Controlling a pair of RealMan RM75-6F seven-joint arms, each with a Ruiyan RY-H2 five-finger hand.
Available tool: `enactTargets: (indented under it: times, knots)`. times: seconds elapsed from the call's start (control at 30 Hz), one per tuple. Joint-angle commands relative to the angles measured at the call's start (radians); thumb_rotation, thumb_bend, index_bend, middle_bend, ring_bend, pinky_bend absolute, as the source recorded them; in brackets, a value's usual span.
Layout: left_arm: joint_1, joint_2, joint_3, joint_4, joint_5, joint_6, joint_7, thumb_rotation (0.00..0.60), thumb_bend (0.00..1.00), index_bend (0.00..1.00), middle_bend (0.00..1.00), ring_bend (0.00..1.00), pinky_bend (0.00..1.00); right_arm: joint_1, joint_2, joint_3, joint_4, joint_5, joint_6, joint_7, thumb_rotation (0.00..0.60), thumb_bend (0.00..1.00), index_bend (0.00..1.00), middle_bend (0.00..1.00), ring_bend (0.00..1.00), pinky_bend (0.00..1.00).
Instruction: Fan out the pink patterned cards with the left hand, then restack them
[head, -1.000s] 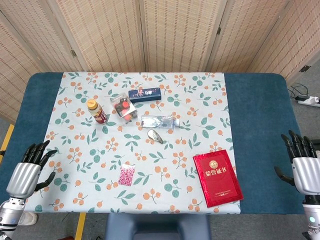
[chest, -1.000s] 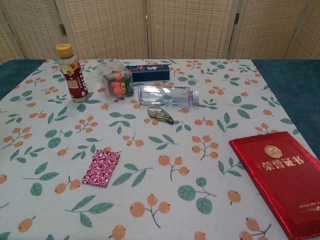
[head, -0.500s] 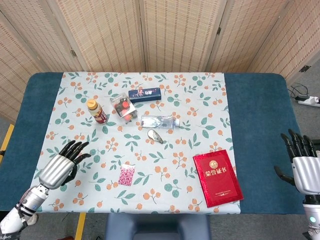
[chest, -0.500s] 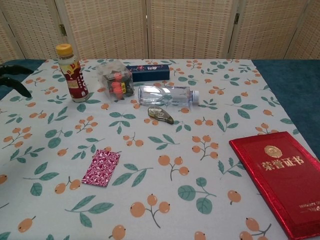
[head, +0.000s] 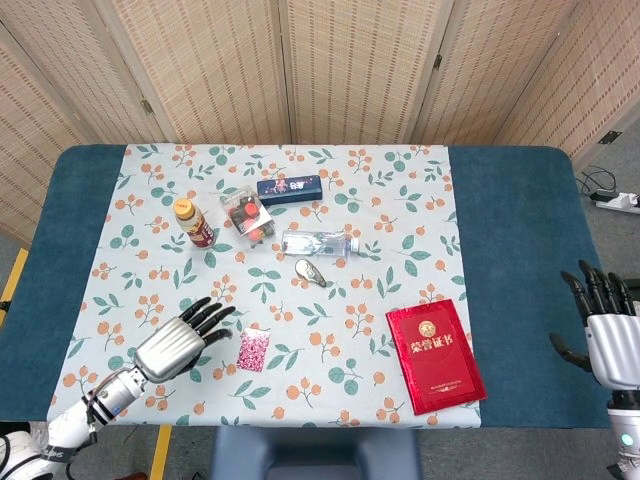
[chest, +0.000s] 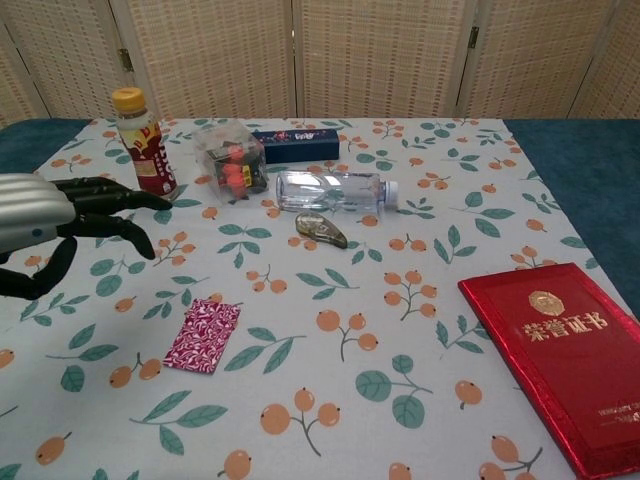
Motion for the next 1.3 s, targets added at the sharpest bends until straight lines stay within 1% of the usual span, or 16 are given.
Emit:
enactTargets:
  times: [0.03, 0.17, 0.33, 0.47, 0.63, 0.83, 1.3]
  knots:
    - [-0.015, -0.021, 0.007, 0.001, -0.011, -0.024, 0.02, 0.6, 1.0, 0.26, 0.0, 0.0, 0.0, 0.003, -0.003, 0.0, 0.004, 0.002, -0.007, 0.002, 0.6, 0.27, 0.11, 0.0, 0.0, 0.0]
    - [-0.027, -0.045, 0.012, 0.009, -0.02, -0.052, 0.087, 0.6, 1.0, 0.23, 0.0, 0.0, 0.0, 0.008, -0.005, -0.002, 0.009, 0.005, -0.019, 0.004, 0.6, 0.27, 0.11, 0.0, 0.0, 0.0]
    - [-0.045, -0.074, 0.023, 0.008, -0.034, -0.085, 0.123, 0.6, 1.0, 0.28, 0.0, 0.0, 0.0, 0.01, -0.006, -0.001, 0.009, 0.005, -0.019, 0.003, 0.6, 0.27, 0.11, 0.0, 0.0, 0.0]
    - [-0.052, -0.095, 0.024, 0.013, -0.051, -0.1, 0.157, 0.6, 1.0, 0.29, 0.0, 0.0, 0.0, 0.011, -0.005, -0.003, 0.006, 0.004, -0.024, 0.0, 0.6, 0.27, 0.11, 0.0, 0.0, 0.0]
    - [-0.057, -0.124, 0.021, 0.024, -0.076, -0.11, 0.202, 0.6, 1.0, 0.31, 0.0, 0.0, 0.0, 0.012, -0.005, -0.004, 0.005, 0.005, -0.025, 0.0, 0.6, 0.27, 0.11, 0.0, 0.0, 0.0]
    - [-0.06, -0.152, 0.017, 0.03, -0.114, -0.123, 0.251, 0.6, 1.0, 0.31, 0.0, 0.0, 0.0, 0.012, -0.006, -0.004, 0.005, 0.01, -0.028, -0.001, 0.6, 0.27, 0.14, 0.0, 0.0, 0.0]
    - [-0.094, -0.223, -0.005, 0.034, -0.19, -0.166, 0.334, 0.6, 1.0, 0.3, 0.0, 0.0, 0.0, 0.016, -0.009, -0.001, 0.011, 0.018, -0.035, 0.002, 0.6, 0.27, 0.14, 0.0, 0.0, 0.0]
